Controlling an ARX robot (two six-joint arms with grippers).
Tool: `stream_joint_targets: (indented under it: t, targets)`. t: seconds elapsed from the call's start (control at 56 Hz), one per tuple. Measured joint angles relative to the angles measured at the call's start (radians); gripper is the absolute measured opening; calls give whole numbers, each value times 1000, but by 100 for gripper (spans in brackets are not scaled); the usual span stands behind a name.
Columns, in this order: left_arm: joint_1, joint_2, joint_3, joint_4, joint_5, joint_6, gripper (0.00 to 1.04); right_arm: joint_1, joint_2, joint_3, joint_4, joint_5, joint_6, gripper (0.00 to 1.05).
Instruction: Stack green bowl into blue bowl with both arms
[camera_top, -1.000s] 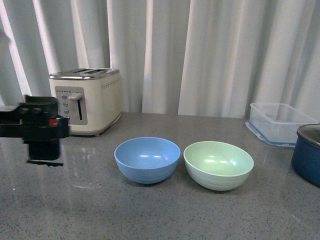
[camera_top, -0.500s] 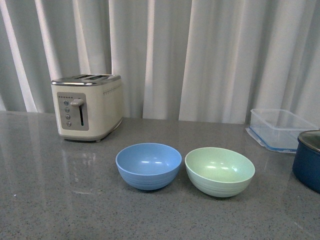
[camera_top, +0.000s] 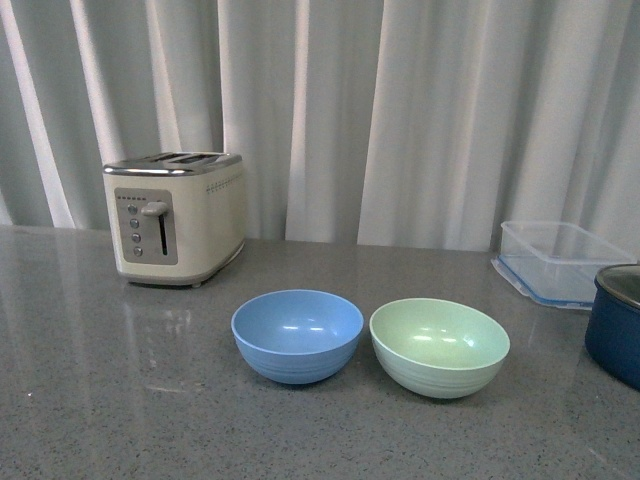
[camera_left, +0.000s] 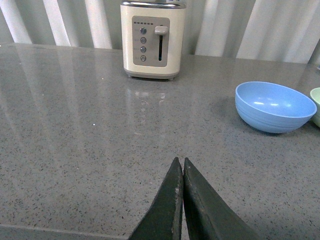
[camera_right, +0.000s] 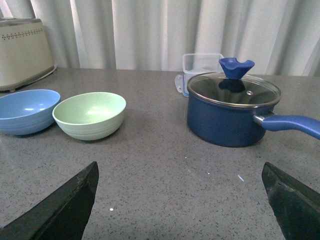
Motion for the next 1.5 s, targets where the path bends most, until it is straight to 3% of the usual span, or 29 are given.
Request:
stream_joint_targets:
  t: [0.5,1.054,1.161,1.375,1.5]
  targets:
    - [0,-279,-1,-261,1,0,4,0,0,0,0,0,0,95]
    - [0,-469,-1,-450,2,0,4,0,0,0,0,0,0,95]
    - [0,-602,-1,-613,2,0,4,0,0,0,0,0,0,95]
    - [0,-636,-1,-624,2,0,4,0,0,0,0,0,0,95]
    - [0,-636,-1,-624,2,0,22,0,0,0,0,0,0,95]
